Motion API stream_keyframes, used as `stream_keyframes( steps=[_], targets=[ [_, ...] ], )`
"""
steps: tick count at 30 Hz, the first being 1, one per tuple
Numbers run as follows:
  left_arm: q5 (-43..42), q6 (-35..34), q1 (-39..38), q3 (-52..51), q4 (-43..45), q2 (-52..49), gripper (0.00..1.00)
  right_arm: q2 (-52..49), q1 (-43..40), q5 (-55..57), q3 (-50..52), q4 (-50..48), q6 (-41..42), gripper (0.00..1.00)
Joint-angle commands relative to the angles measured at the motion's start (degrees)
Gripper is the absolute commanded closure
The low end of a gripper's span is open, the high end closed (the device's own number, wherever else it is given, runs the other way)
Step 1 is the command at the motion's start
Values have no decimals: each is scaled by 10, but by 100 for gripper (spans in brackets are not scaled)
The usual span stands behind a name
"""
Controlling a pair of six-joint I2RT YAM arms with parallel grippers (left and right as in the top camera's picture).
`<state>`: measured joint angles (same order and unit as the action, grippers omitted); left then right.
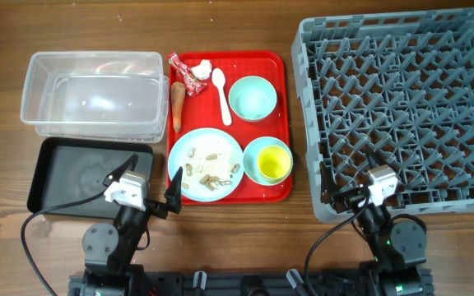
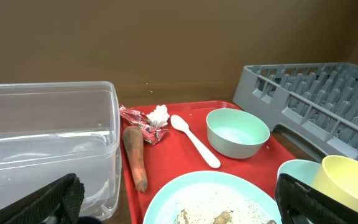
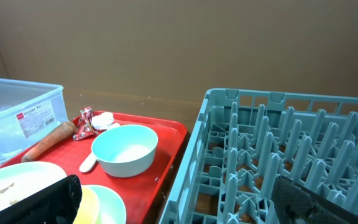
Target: Sort waste into correct bins and load items into the dishwasher rack
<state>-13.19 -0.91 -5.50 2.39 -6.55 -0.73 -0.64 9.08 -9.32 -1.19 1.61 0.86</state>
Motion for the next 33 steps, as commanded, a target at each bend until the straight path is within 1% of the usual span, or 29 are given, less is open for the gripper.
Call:
stream_keyframes(
  steps=[1,3,4,6,7,9,10,11,13,15,16,18,19,21,22,24,25,26,27,29,30,31,32,33],
  targets=[
    [2,5,5,-6,1,6,0,1,1,3,-1,-3,7,0],
    [2,5,5,-6,2,6,0,1,1,4,-1,-5,5,0],
    [2,5,5,-6,18,6,0,1,1,8,-1,-11,-8,0],
    [1,5,5,-6,56,6,0,1,1,8,-1,-8,-9,0],
    [-10,5,5,-6,60,6,0,1,1,8,-1,-3,-9,0],
    [-57,5,5,-6,56,6,0,1,1,2,-1,-5,-6,0],
    [-83,5,5,-6,57,6,0,1,1,-14,-1,-10,-6,0],
    [-103,5,5,-6,61,6,0,1,1,-63,-1,-23,-6,0],
    [-103,5,5,-5,85,6,0,1,1,-100,-1,-43,-2,0],
    [-103,4,5,-3,146,6,0,1,1,-88,-3,-71,57,0],
    [-103,-7,5,6,161,6,0,1,1,-64,-11,-72,94,0],
    [-99,-29,5,41,155,0,0,0,0,-35,-32,-71,130,0],
    [-93,-32,5,63,142,-9,0,-5,0,-35,-50,-71,129,0],
    [-72,-57,5,130,82,-55,0,-31,0,-31,-93,-57,129,0],
    [-69,-58,5,161,54,-79,0,-48,0,-31,-113,-45,129,0],
    [-78,-58,5,279,-33,-191,0,-139,0,-31,-204,26,132,0],
    [-86,-58,5,317,-55,-229,0,-163,0,-31,-227,45,132,0],
    [-104,-58,5,387,-97,-297,0,-224,0,-31,-285,92,128,0],
    [-120,-58,5,428,-125,-337,0,-261,0,-31,-321,121,126,0],
    [-195,-58,5,554,-214,-451,0,-373,0,-41,-435,219,126,0],
    [-242,-58,5,593,-244,-488,0,-417,1,-62,-477,249,126,0],
    [-279,-58,5,618,-258,-513,0,-448,1,-89,-508,269,127,0],
    [-315,-68,5,640,-258,-546,0,-494,0,-138,-543,292,126,0],
    [-353,-97,5,643,-253,-563,0,-520,1,-172,-558,306,129,0]
  ],
)
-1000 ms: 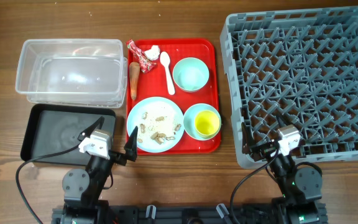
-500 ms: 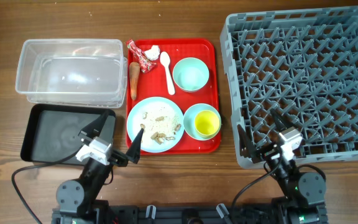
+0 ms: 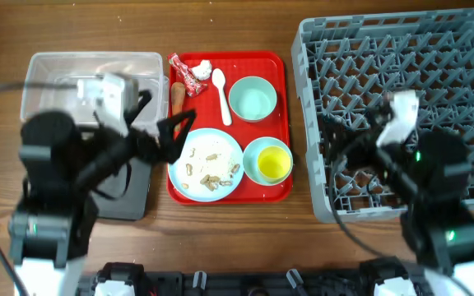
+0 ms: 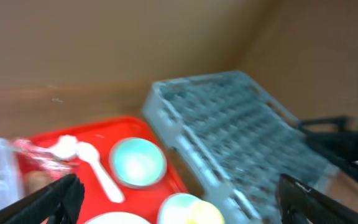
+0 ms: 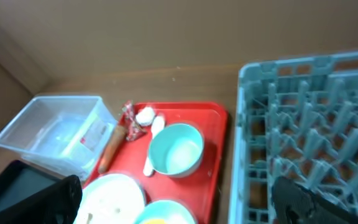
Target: Sort waste into correct bins and load items into the dishwasher rack
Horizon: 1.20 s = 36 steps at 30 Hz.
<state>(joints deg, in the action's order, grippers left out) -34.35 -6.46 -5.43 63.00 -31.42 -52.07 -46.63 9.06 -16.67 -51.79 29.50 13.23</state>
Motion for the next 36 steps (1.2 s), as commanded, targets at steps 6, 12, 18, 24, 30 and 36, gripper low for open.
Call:
stream_keyframes(
  steps=[6,12,18,24,30,36],
  targets=[
    [22,-122,-89,37,-58,-173,0,-137,-13,-70,-60,28,48,0],
    [305,-136,-300,37,-54,-332,21,-157,-86,13,-60,85,106,0],
    [321,-136,-345,37,-21,-435,40,-163,-99,21,-59,107,105,0],
    [308,-135,-350,37,-15,-471,61,-173,-99,21,-59,108,108,0],
    [275,-135,-349,39,-10,-466,96,-173,-99,21,-59,109,108,0],
    [246,-140,-282,137,-84,-354,96,-173,-99,8,-59,108,108,0]
  ],
)
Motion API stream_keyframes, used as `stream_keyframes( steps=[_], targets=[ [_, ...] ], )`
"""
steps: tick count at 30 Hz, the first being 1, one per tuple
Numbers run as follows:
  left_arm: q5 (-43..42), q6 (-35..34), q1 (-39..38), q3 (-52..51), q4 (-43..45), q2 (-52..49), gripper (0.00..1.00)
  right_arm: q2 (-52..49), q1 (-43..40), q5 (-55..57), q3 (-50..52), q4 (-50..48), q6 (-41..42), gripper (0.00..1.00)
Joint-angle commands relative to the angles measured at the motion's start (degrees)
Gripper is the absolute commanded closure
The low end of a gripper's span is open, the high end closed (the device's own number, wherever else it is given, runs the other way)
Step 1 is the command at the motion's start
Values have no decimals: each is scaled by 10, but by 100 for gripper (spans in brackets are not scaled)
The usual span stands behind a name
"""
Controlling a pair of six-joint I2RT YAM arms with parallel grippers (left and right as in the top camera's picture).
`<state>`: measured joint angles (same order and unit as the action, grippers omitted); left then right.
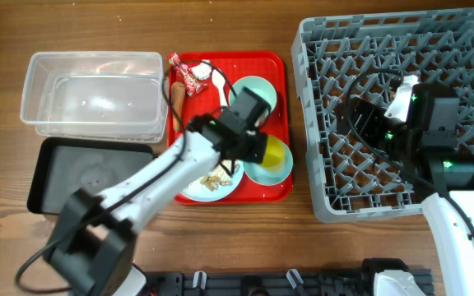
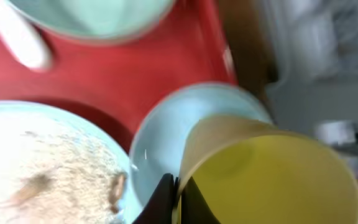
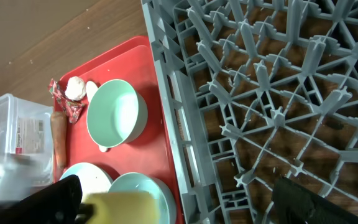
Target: Sort waste into correct bins and load items into the dishwasher rack
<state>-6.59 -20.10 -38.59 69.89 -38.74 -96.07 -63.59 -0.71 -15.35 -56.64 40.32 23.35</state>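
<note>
On the red tray (image 1: 280, 64) a yellow cup (image 2: 272, 174) leans tilted inside a light blue bowl (image 2: 160, 137). My left gripper (image 2: 176, 185) is shut on the cup's rim, one finger inside and one outside. From overhead the left gripper (image 1: 253, 148) reaches the yellow cup (image 1: 275, 154) from the left. My right gripper (image 3: 188, 205) hangs open over the left part of the grey dishwasher rack (image 3: 260, 93) with nothing between its fingers. From overhead the right gripper (image 1: 374, 122) is above the rack (image 1: 467, 49). The right wrist view also shows the cup (image 3: 126, 208).
The tray also holds a plate with food scraps (image 1: 208, 177), a teal bowl (image 3: 117, 112), a white spoon (image 1: 220, 89), a carrot (image 1: 176, 103), a red wrapper (image 1: 189, 76) and a crumpled tissue (image 1: 205, 67). A clear plastic bin (image 1: 93, 90) and a black bin (image 1: 81, 177) stand left of the tray.
My left gripper was open and raised near the tray's left edge; now it is down on the tray, shut on the yellow cup's rim. The right gripper has shifted further over the rack, still open.
Both arms first sat low at the table's front edge with open grippers, the cup upright in its bowl. Then both were raised, left near the bins and plate, right above the rack. Now the left holds the tilted cup while the right hovers open.
</note>
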Motion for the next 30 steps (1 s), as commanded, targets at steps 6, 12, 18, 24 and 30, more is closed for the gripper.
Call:
stream_keyframes(
  steps=[6,12,18,24,30],
  targets=[
    [-381,-3,215,81,-6,143,96,-4,-1,-369,-11,-141,-116,4],
    [-615,1,264,81,8,133,96,-10,10,-597,-11,-346,-76,5],
    [-652,-1,251,81,38,134,96,-21,60,-597,-11,-360,-52,6],
    [-652,-1,232,81,39,133,96,-34,110,-596,-11,-401,-46,24],
    [-647,-1,223,81,74,133,14,-35,113,-596,-11,-407,-39,52]
  ],
)
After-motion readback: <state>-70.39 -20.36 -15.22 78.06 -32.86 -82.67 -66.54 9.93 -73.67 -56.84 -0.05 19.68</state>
